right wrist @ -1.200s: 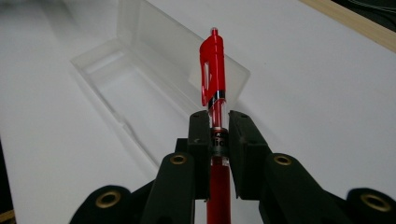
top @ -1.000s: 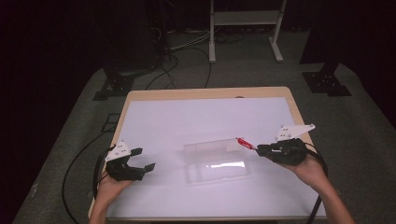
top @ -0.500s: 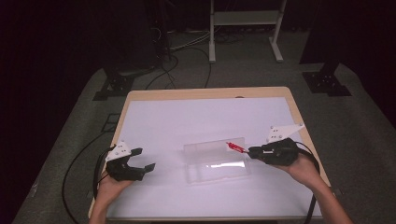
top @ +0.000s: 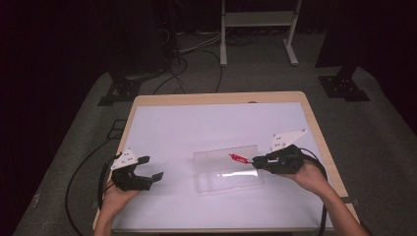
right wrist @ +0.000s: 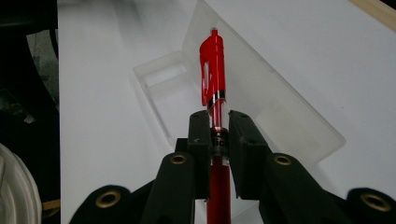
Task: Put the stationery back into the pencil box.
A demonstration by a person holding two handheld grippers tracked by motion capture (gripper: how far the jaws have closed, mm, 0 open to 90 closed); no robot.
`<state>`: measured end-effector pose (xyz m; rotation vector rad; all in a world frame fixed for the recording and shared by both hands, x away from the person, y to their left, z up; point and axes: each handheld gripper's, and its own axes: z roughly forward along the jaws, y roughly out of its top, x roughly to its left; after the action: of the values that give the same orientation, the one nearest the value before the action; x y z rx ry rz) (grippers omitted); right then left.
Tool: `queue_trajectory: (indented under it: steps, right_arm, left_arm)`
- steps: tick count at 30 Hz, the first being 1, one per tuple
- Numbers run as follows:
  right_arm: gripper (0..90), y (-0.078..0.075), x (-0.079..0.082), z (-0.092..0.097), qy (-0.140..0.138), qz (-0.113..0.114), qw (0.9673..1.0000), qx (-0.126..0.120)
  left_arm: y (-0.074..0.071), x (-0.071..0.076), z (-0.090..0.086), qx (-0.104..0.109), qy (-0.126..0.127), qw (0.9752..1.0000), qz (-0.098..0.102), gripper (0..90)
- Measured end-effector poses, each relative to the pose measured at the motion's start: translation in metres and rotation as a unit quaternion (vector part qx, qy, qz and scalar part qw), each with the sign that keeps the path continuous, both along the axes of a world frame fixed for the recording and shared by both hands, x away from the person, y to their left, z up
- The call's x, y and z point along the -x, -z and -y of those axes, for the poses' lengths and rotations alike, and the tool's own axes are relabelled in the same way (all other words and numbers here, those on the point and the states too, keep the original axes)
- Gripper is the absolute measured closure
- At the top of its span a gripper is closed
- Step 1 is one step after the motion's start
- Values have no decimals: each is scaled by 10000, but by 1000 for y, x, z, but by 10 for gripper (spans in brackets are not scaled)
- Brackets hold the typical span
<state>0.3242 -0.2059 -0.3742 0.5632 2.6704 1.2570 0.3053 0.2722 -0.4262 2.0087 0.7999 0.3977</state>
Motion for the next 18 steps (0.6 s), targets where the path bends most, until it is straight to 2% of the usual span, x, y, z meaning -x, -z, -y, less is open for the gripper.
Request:
queue_trajectory:
  steps: [18]
  right_arm:
    - [788, 13, -10, -20, -294, -144, 9994, 109]
  left_arm:
    - [0, 0, -1, -4, -13, 10000, -12, 137]
